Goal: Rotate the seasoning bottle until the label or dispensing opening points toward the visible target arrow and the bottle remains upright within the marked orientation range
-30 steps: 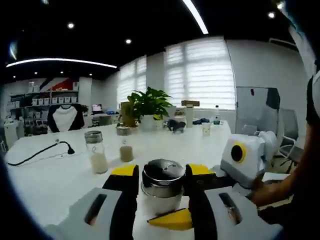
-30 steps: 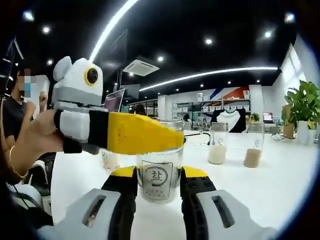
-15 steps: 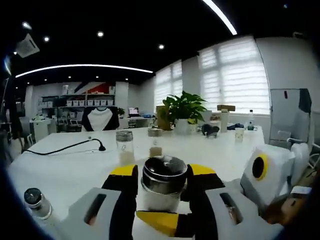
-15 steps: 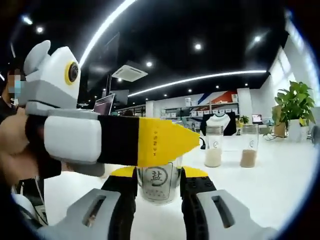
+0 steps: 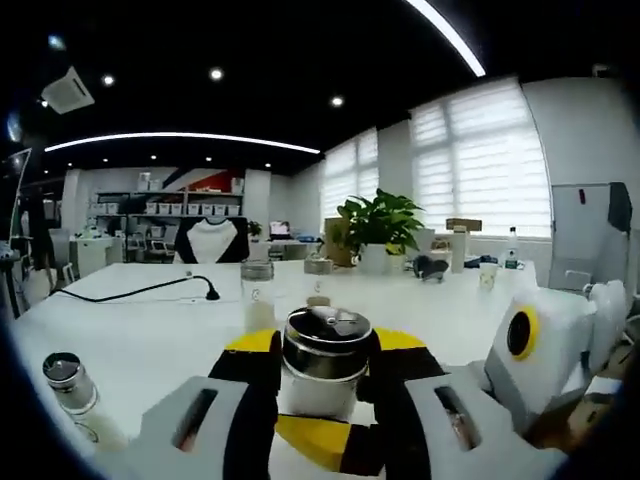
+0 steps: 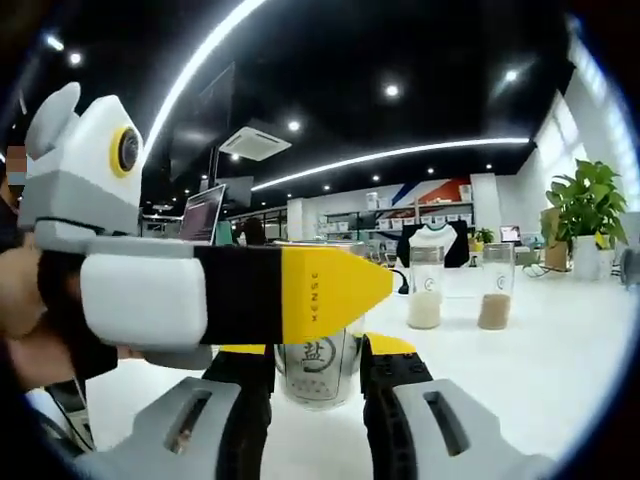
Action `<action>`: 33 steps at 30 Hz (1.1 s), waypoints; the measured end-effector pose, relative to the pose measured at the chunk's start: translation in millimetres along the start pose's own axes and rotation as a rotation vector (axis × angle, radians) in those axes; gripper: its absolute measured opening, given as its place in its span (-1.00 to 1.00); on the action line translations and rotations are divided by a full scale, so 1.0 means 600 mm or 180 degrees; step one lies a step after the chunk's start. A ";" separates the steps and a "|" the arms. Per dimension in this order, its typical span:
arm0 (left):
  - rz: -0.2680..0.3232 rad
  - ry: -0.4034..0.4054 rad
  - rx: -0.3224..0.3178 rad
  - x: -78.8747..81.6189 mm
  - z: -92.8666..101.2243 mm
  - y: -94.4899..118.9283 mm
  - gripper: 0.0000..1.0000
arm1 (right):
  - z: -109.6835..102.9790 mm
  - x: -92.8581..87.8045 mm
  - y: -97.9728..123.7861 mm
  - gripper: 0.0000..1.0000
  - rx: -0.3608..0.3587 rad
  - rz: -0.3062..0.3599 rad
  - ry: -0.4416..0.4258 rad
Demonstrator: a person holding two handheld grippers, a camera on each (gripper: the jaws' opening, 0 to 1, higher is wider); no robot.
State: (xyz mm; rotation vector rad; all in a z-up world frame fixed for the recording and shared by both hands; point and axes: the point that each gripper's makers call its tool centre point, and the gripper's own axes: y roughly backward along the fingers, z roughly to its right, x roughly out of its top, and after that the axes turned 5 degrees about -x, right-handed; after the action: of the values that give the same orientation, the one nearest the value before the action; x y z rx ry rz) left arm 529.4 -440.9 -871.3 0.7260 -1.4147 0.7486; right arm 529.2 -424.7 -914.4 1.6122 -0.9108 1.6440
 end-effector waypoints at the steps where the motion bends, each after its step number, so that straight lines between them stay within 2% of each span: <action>1: 0.0001 -0.0015 -0.0038 0.001 0.002 0.000 -0.28 | 0.001 0.001 0.001 -0.39 0.0001 0.0007 0.0009; 4: -0.0038 -0.0092 -0.0145 0.002 0.006 -0.002 -0.29 | 0.003 0.004 0.003 -0.39 0.0089 0.0009 0.0002; 5: -0.0048 -0.0204 -0.0224 0.003 0.009 -0.002 -0.29 | 0.002 0.005 0.004 -0.39 0.0149 0.0021 -0.0003; 6: -0.0046 -0.0210 -0.0241 0.004 0.008 -0.002 -0.29 | -0.001 0.006 0.005 -0.39 0.0267 0.0050 0.0025; 10: -0.0051 -0.0141 -0.0402 0.004 0.006 -0.001 -0.29 | -0.001 0.005 0.008 -0.40 0.0425 0.0010 0.0102; 12: -0.0066 -0.0107 -0.0546 0.007 0.003 -0.002 -0.29 | -0.003 0.003 0.011 -0.39 0.0585 -0.0042 0.0112; 14: -0.0117 -0.0179 -0.0640 0.009 0.004 -0.001 -0.29 | -0.009 -0.010 0.014 -0.39 0.0773 -0.0152 0.0206; 16: -0.0170 -0.0187 -0.0766 0.008 0.007 -0.001 -0.29 | -0.001 -0.008 0.013 -0.35 0.0731 -0.0135 0.0135; 18: -0.0152 -0.0062 -0.0906 0.010 0.008 0.000 -0.29 | -0.004 -0.005 0.016 -0.35 0.0812 -0.0131 0.0063; 22: -0.0195 -0.0008 -0.1128 0.011 0.012 0.004 -0.29 | -0.013 0.002 0.020 -0.34 0.0973 -0.0145 0.0125; 24: -0.0317 -0.0025 -0.1313 0.004 0.020 0.009 -0.29 | -0.019 0.006 0.022 -0.33 0.1077 -0.0149 0.0148; 28: -0.0316 -0.0075 -0.1351 0.007 0.022 0.011 -0.29 | -0.032 0.010 0.023 -0.39 0.1200 -0.0103 0.0217; 33: -0.0317 -0.0044 -0.1361 0.007 0.017 0.014 -0.28 | -0.036 0.011 0.024 -0.40 0.1177 -0.0073 0.0115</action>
State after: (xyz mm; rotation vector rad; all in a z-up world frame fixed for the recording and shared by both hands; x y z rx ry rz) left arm 516.9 -444.0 -866.7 0.4629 -1.4758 0.3448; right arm 505.4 -414.7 -908.4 1.8174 -0.5901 1.9013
